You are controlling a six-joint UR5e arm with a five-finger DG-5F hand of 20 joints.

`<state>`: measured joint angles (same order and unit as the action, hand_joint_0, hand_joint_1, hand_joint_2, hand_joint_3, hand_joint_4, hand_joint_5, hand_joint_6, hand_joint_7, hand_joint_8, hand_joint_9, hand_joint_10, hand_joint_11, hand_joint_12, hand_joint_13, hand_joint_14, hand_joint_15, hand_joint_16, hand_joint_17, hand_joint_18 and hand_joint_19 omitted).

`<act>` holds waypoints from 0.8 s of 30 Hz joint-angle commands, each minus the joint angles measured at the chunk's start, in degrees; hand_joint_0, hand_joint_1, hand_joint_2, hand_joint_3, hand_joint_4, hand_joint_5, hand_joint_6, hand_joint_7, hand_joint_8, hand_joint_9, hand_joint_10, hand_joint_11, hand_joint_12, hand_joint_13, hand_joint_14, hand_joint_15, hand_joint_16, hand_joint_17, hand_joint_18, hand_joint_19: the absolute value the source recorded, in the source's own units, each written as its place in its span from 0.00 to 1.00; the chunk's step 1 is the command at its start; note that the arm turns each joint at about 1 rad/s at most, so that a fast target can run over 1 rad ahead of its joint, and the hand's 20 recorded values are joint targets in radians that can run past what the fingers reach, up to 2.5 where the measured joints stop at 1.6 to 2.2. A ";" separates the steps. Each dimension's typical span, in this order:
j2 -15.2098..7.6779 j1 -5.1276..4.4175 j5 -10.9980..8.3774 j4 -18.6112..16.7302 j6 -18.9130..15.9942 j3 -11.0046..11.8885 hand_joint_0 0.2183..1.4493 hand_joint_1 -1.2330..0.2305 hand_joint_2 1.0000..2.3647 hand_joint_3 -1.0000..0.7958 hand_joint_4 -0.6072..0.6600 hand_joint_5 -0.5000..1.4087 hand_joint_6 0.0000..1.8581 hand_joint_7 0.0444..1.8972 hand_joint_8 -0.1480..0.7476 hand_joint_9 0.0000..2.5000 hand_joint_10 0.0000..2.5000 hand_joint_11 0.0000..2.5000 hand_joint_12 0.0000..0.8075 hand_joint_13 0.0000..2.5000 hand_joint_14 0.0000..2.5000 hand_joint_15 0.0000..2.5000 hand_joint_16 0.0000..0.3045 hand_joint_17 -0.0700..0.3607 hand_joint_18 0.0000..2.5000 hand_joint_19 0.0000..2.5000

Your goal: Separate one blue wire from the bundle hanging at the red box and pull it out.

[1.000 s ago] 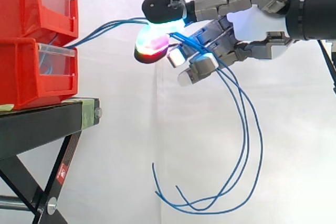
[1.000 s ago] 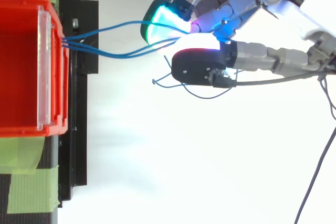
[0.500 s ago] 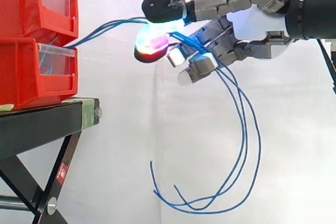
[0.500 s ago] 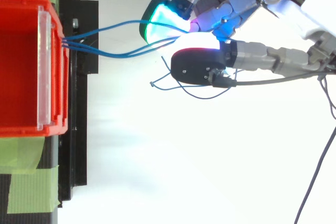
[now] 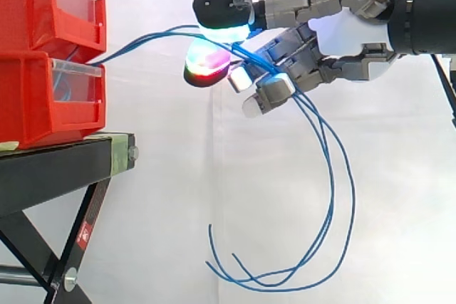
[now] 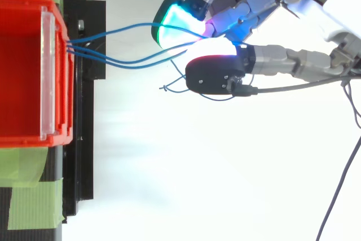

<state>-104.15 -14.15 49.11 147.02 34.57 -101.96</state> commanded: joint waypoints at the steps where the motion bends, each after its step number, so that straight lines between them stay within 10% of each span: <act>1: 0.00 0.00 -0.07 0.02 -0.02 0.00 0.28 0.37 0.01 0.37 0.64 0.17 0.45 0.42 0.57 0.44 0.01 0.40 0.47 0.54 0.00 0.57 0.17 0.44 0.27 0.15; 24: 0.00 0.00 -0.59 0.02 -3.98 0.00 0.32 0.35 0.01 0.47 0.59 0.17 0.47 0.42 0.58 0.45 0.01 0.41 0.48 0.54 0.00 0.56 0.18 0.44 0.29 0.14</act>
<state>-104.15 -14.15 48.69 147.04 32.27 -101.95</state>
